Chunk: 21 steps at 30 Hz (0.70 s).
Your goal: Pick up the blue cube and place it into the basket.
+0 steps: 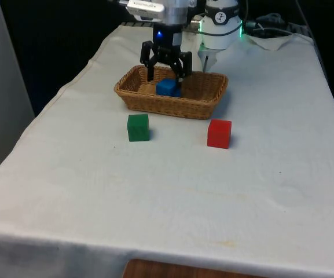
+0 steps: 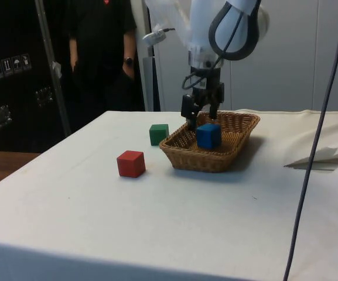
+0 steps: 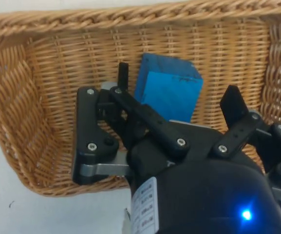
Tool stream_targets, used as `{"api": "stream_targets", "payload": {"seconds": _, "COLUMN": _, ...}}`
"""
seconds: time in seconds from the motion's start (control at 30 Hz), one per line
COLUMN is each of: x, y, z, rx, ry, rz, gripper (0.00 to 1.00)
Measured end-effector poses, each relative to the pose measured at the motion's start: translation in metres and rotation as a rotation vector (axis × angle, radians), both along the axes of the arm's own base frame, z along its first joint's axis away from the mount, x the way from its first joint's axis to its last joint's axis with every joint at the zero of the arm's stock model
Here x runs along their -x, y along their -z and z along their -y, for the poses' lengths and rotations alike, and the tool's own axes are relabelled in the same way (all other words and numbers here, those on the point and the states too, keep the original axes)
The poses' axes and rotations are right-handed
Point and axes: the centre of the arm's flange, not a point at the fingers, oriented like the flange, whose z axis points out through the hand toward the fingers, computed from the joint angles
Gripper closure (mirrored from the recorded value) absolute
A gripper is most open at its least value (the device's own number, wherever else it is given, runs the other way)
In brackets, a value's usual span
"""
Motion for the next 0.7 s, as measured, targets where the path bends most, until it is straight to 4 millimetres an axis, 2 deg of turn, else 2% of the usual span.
{"api": "stream_targets", "payload": {"seconds": 0.47, "x": -0.020, "y": -0.042, "z": 0.005, "rx": -0.005, "ry": 0.020, "rz": 0.014, "gripper": 0.00}}
{"api": "stream_targets", "payload": {"seconds": 0.7, "x": -0.029, "y": -0.056, "z": 0.008, "rx": -0.009, "ry": 0.031, "rz": 0.019, "gripper": 0.00}}
